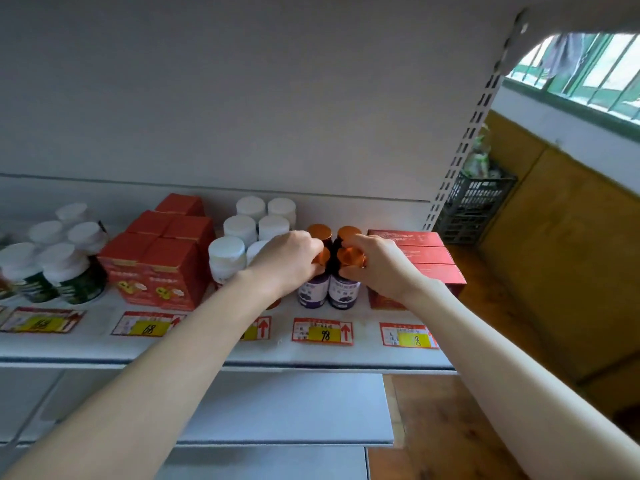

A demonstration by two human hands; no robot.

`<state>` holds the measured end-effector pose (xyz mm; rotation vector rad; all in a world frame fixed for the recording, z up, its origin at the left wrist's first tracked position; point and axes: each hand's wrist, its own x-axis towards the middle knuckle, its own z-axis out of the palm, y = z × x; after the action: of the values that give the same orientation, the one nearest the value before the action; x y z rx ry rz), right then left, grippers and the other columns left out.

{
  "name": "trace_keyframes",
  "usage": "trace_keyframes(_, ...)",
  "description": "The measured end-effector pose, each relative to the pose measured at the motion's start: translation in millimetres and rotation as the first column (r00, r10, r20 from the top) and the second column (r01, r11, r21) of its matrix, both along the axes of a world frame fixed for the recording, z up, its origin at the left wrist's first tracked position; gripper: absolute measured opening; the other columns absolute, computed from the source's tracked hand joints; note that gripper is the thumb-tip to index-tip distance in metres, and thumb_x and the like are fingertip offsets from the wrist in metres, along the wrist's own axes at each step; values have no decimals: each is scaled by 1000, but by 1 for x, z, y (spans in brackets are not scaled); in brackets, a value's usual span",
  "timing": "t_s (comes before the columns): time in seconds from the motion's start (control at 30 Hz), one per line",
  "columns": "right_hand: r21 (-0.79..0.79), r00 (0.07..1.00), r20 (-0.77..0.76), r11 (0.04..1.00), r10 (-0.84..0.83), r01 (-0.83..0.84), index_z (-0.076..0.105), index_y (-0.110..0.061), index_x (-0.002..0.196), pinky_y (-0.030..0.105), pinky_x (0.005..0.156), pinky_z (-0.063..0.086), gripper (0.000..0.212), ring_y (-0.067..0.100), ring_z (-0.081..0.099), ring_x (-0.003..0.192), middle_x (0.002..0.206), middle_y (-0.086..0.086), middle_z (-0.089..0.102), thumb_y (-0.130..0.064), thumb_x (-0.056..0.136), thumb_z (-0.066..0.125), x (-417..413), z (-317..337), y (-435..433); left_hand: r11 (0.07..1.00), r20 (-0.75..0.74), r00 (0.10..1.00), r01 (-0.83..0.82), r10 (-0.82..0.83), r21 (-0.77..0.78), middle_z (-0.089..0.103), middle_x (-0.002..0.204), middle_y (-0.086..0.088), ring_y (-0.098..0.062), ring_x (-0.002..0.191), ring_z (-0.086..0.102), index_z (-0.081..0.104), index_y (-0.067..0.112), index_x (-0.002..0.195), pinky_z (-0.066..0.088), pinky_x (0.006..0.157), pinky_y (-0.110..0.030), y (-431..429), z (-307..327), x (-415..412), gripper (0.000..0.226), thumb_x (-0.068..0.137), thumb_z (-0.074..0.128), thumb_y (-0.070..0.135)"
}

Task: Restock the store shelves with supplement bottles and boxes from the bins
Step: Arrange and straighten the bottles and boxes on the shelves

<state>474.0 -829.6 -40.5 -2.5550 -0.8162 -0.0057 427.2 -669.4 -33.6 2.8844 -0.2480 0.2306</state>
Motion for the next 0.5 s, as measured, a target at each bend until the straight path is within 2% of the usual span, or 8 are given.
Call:
trace_keyframes(0.13,-11,999,4,999,-39,39,57,-10,113,29,72,42,37,32,59,93,105,13,63,-17,79,68,-3,-3,3,999,17,999,44,-44,-1,60,93,-11,-25,87,56,64,5,94,33,67,-29,2,1,1,22,90,56,25)
trace_keyframes(0.3,-13,998,-10,998,-68,68,54,-9,123,25,75,39,45,31,58,99,113,15,60,-16,81,67,-5,-2,6,997,1,997,71,-71,-44,63,96,-13,-27,89,57,65,3,99,42,73,-33,7,-1,2,24,89,58,24)
trace_keyframes(0.5,0,997,-49,999,-51,51,55,-9,120,28,75,43,42,31,58,96,109,13,61,-18,81,67,-7,2,4,994,1,996,91,-92,-67,61,98,-14,-26,90,56,63,4,101,47,79,-38,10,-6,3,26,88,60,27)
